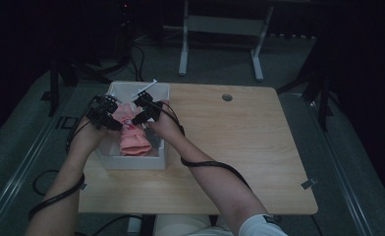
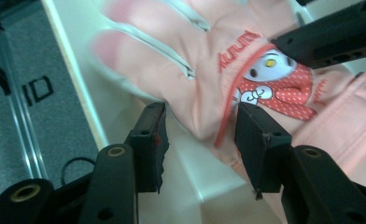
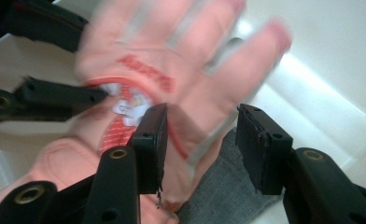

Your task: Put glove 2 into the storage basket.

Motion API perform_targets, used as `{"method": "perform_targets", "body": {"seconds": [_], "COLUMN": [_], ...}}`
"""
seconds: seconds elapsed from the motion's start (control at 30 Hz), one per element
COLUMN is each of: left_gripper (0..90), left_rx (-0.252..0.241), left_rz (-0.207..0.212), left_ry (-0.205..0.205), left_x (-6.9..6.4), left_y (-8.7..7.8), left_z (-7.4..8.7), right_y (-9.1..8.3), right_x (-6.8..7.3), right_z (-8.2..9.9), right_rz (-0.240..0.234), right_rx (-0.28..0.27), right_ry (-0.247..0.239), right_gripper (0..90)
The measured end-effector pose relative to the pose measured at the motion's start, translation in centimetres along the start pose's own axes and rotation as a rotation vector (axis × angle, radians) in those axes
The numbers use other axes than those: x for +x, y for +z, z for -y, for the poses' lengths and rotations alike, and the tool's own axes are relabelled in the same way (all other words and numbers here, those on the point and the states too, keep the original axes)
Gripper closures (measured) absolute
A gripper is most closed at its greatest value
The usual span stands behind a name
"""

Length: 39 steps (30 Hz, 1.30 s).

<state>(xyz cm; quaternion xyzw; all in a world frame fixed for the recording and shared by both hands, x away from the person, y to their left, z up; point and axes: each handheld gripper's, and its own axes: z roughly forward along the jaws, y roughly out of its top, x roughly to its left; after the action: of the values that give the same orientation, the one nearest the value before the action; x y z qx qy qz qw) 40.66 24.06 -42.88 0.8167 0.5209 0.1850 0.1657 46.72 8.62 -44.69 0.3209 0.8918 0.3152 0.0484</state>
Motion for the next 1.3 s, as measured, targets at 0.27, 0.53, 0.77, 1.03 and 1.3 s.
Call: {"method": "perform_targets", "body": {"seconds": [0.27, 0.53, 0.77, 1.03, 1.3], "left_gripper": [50.1, 51.2, 52.3, 53.3, 53.4], "left_rx": [-0.051, -0.108, -0.173, -0.224, -0.252], "left_rz": [0.045, 0.109, 0.170, 0.226, 0.276], "left_ry": [-0.028, -0.032, -0.010, 0.047, 0.117], "left_x": [0.0, -1.4, -3.2, -6.2, -9.5], "left_y": [-1.1, -1.4, -3.0, -4.3, -4.9], "left_z": [0.3, 0.2, -0.9, -2.6, -4.3], "right_y": [-1.0, -4.3, -7.7, -10.8, -13.7], "right_x": [-0.3, -1.1, -2.0, -3.5, -5.3], "right_z": [0.3, 0.7, 1.6, 3.2, 5.5], "right_rz": [-0.029, -0.046, -0.039, -0.026, 0.001], "right_rx": [-0.027, -0.086, -0.130, -0.165, -0.187], "right_ry": [-0.005, -0.021, -0.038, -0.048, -0.046], "right_gripper": [52.8, 51.9, 50.1, 48.1, 46.7]}}
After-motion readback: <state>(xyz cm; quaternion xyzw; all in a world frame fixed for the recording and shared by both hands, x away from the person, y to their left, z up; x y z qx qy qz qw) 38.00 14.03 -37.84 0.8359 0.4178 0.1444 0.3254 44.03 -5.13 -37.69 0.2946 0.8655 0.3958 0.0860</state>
